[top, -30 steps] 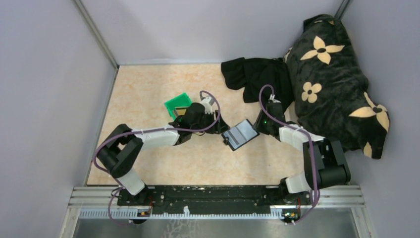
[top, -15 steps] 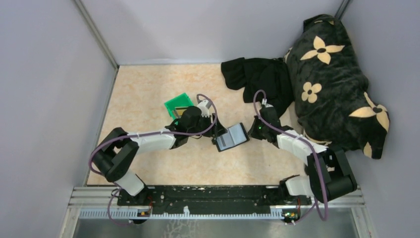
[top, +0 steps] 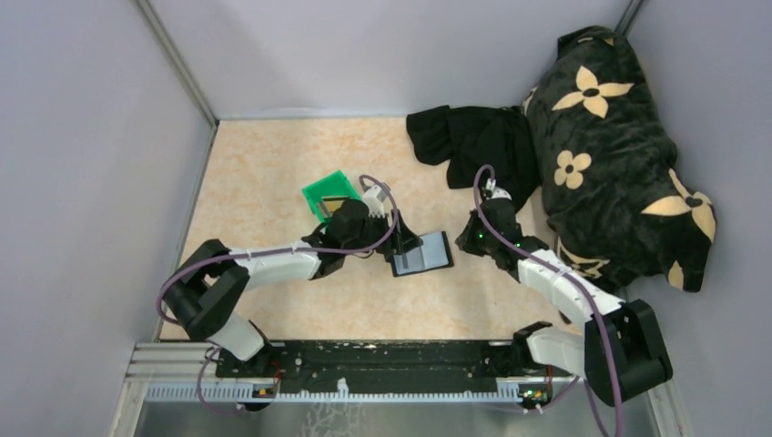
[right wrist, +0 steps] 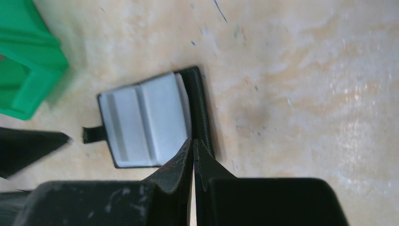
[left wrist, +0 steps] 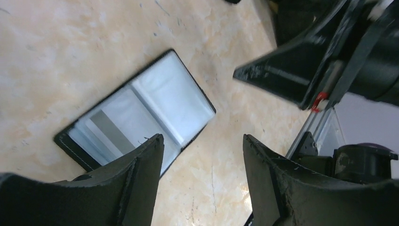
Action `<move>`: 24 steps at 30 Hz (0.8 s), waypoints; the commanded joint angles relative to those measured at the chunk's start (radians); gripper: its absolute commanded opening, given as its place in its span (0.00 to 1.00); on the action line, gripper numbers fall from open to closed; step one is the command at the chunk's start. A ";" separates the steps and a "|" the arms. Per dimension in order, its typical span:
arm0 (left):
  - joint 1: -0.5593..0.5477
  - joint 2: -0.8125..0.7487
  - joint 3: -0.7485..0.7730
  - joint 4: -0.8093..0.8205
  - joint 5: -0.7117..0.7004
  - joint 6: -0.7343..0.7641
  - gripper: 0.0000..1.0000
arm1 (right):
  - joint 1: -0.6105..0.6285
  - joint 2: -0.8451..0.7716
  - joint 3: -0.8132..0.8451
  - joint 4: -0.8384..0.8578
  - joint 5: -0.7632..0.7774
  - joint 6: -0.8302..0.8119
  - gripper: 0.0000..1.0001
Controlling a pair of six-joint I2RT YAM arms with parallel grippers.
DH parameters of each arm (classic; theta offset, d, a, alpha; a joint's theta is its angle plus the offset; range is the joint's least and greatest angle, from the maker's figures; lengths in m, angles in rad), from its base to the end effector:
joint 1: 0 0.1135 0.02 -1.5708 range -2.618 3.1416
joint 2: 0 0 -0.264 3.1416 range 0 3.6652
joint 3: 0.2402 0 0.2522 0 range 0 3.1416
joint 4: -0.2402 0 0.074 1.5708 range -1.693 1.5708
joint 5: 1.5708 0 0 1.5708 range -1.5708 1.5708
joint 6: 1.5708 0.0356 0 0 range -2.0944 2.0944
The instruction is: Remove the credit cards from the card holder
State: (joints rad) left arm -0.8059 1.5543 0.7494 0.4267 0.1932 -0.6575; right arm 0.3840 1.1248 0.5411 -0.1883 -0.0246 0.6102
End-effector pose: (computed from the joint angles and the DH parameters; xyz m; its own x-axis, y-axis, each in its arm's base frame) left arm 0.2235 -0.2428 0.2023 -0.7106 -0.1258 -0.6923 0.5020 0.5988 -0.6241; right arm 0.2056 0.0840 0.1903 -0.7540 0.3132 -0.5774 0.0503 0.9040 0.4247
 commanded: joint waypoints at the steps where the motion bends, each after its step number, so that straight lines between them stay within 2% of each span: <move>1: -0.054 0.053 -0.036 0.067 -0.033 -0.071 0.69 | 0.007 0.051 0.135 0.059 -0.011 -0.062 0.02; 9: -0.074 0.056 -0.159 0.189 -0.084 -0.240 0.68 | 0.007 0.239 0.171 0.155 -0.126 -0.098 0.00; 16: -0.080 0.131 -0.153 0.223 -0.095 -0.266 0.67 | 0.008 0.292 0.131 0.187 -0.166 -0.115 0.00; 24: -0.081 0.158 -0.085 0.168 -0.089 -0.232 0.68 | 0.009 0.305 0.077 0.211 -0.170 -0.113 0.00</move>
State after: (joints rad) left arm -0.8810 1.7100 0.6411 0.6048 0.1066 -0.9009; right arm 0.3843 1.4231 0.6380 -0.0345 -0.1829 0.5072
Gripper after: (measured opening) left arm 0.673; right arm 0.006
